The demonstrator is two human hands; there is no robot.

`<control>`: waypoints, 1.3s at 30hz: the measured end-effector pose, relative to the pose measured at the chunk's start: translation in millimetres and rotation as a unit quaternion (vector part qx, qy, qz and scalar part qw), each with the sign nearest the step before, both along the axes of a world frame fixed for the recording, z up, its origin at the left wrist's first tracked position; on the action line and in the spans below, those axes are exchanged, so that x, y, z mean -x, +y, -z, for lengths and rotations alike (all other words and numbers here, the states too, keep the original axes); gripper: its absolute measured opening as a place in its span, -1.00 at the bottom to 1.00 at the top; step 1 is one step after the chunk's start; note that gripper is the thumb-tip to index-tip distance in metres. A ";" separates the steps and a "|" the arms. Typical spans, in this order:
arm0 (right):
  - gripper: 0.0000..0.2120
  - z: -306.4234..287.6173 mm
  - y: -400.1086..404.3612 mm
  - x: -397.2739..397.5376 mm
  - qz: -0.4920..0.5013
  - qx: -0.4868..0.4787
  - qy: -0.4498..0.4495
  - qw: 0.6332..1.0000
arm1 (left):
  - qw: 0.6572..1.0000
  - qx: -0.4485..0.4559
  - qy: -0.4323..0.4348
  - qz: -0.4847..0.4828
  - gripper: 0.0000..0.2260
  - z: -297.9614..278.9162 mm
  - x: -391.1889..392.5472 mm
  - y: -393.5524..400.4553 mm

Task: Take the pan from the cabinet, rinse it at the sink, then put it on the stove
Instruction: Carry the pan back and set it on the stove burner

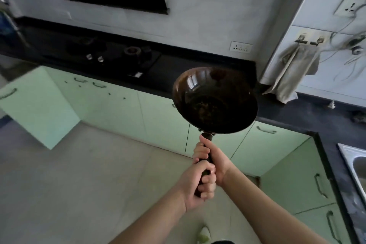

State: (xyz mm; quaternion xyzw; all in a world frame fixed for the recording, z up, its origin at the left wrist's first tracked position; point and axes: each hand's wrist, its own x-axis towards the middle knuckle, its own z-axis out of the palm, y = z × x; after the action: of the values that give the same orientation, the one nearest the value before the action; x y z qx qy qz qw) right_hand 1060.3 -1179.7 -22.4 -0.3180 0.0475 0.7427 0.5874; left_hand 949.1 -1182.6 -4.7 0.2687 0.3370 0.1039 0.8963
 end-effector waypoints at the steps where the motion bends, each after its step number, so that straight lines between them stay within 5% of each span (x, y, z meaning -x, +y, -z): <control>1: -0.63 0.4 6.7 1.5 -0.010 0.004 0.003 1.000 | 1.000 0.000 0.002 -0.010 -0.74 0.7 1.7 4.3; 20: -0.59 7.4 164.0 -12.2 -0.209 -0.013 0.025 0.977 | 0.989 0.013 0.026 -0.143 -0.70 3.6 -14.1 127.7; 29: -0.72 10.8 237.0 72.1 -0.286 0.000 0.023 0.958 | 0.966 0.031 -0.035 -0.255 -0.72 6.9 57.3 178.1; 39: -0.71 14.4 317.9 258.0 -0.344 0.031 0.028 0.938 | 0.942 0.036 -0.072 -0.325 -0.74 15.1 232.5 245.4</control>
State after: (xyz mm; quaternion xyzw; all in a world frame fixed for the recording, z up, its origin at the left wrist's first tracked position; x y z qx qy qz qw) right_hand 802.3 -861.8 -36.8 -0.3123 -0.0255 0.9059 0.2849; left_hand 716.7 -937.2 -19.8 0.1045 0.3436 0.3963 0.8450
